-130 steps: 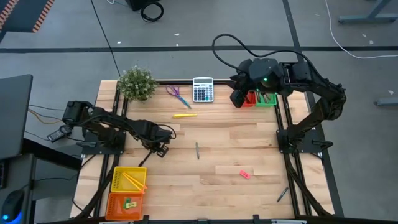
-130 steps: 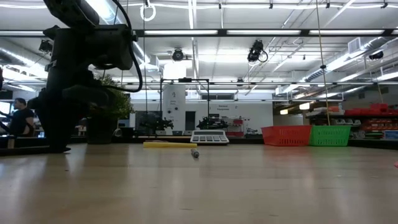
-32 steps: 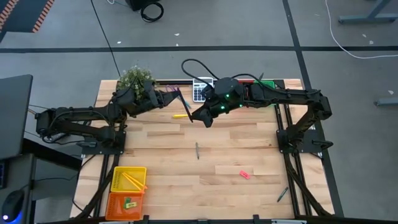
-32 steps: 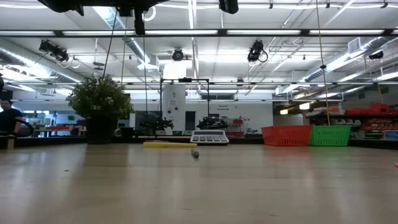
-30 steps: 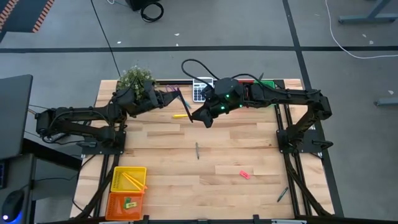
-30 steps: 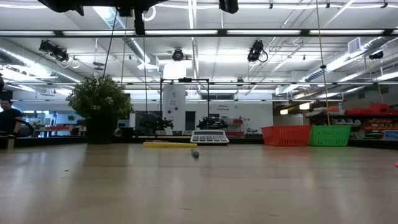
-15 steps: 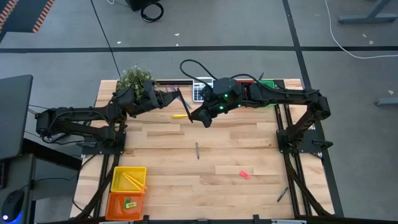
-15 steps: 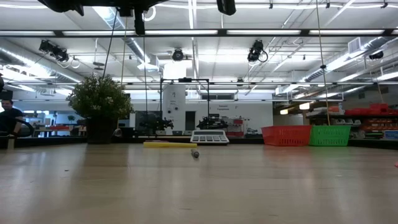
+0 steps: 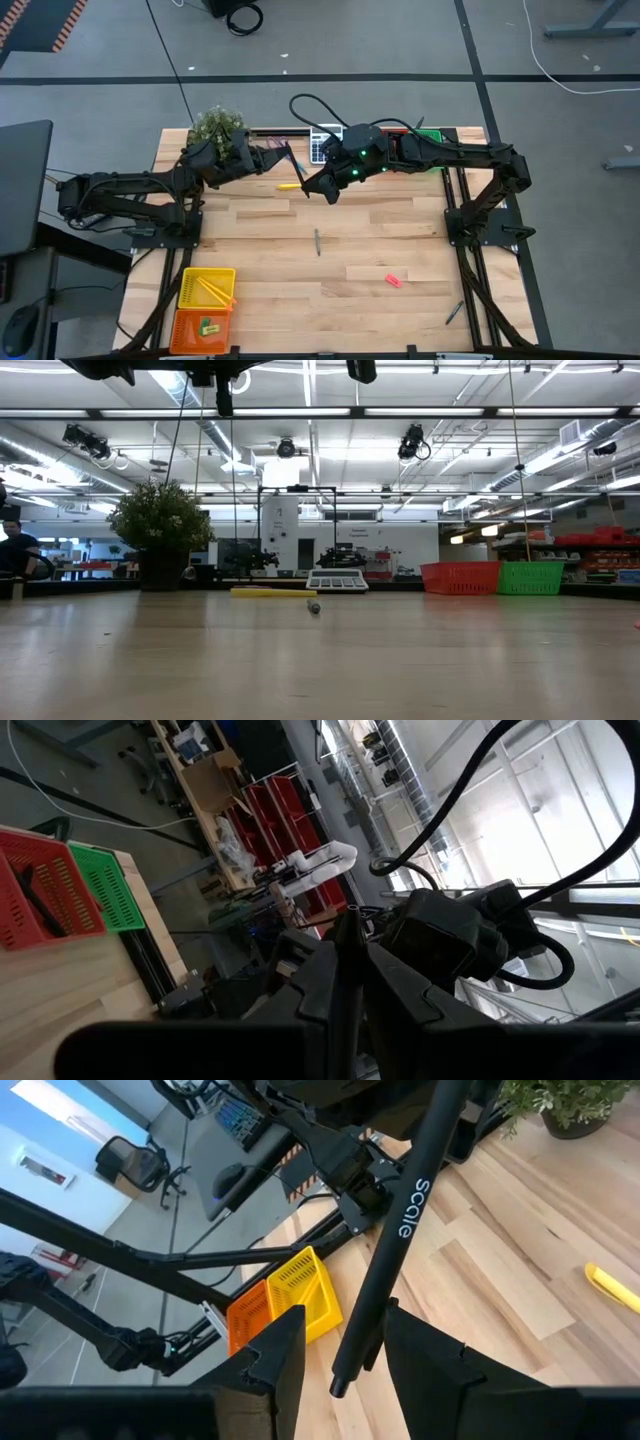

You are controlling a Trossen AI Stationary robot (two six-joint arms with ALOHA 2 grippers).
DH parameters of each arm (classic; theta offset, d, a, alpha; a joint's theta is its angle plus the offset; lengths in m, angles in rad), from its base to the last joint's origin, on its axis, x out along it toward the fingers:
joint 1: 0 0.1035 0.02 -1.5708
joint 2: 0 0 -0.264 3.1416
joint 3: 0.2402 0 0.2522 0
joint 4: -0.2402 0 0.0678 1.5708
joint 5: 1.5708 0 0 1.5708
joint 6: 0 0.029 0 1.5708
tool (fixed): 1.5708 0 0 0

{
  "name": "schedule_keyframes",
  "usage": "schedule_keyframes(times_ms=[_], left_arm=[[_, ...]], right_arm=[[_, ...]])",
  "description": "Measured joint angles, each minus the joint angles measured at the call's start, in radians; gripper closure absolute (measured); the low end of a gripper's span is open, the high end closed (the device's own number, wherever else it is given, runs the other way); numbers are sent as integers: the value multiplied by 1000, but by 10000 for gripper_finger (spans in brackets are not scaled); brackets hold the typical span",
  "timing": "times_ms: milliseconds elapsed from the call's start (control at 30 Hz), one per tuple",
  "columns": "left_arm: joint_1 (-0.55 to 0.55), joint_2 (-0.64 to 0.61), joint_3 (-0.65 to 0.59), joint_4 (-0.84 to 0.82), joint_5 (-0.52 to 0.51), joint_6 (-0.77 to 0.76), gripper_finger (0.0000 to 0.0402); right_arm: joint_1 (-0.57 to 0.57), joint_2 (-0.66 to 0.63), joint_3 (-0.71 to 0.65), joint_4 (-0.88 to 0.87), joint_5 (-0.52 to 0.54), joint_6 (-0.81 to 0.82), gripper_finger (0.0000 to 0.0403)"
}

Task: Sort crayons/erasers/pens/pencils in bins
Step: Put the black pen into the red bin

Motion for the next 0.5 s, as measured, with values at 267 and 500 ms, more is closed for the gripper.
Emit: schedule_keyframes(times_ms=[267,500], left_arm=[[0,0,0,0,0,-5,356],[0,1,0,-1,0,-15,351]], right_arm=[[0,0,0,0,-1,9,260],[2,33,-2,11,-21,16,260]])
